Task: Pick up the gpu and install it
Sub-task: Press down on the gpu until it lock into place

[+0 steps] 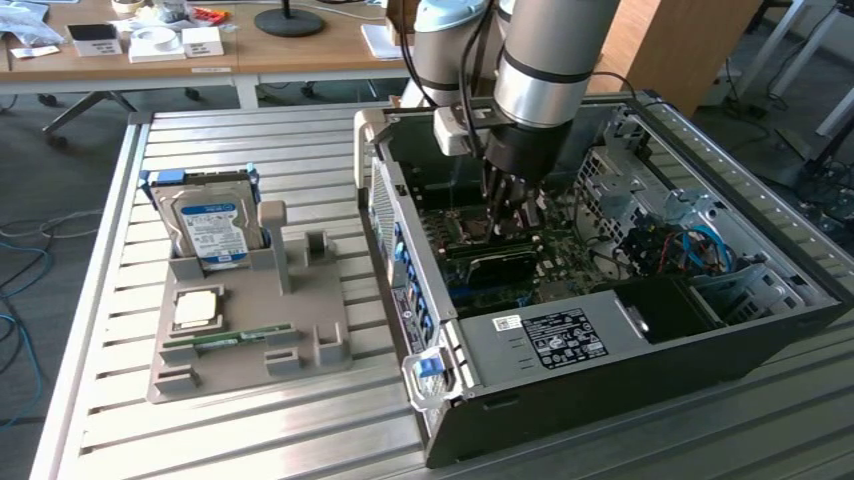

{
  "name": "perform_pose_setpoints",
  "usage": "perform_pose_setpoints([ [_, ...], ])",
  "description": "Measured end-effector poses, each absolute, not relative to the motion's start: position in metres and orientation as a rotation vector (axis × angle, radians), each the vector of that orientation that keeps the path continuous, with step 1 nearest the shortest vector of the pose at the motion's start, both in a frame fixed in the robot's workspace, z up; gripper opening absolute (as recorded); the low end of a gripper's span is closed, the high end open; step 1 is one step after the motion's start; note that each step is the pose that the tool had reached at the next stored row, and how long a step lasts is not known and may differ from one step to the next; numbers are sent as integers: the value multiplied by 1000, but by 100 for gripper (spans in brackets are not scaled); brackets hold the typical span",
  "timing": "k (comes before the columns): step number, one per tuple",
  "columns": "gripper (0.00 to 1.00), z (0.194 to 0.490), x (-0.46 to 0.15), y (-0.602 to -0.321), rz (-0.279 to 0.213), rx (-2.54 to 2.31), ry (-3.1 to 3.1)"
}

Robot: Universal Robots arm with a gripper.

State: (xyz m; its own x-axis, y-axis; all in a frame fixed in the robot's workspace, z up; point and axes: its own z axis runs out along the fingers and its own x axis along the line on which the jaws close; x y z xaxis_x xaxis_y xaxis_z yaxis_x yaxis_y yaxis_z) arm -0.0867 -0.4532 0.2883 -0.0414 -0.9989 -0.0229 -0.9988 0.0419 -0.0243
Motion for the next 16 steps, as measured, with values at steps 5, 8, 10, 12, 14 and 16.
perform_pose_setpoints([
  [5,11,286,-87,-453,-2,-2151,2243],
  [8,11,283,-87,-453,-3,-2151,2243],
  [10,11,281,-87,-453,-3,-2151,2243],
  [12,11,279,-87,-453,-3,-2152,2243],
  [14,11,277,-87,-453,-3,-2152,2244],
  [16,11,277,-87,-453,-4,-2152,2244],
])
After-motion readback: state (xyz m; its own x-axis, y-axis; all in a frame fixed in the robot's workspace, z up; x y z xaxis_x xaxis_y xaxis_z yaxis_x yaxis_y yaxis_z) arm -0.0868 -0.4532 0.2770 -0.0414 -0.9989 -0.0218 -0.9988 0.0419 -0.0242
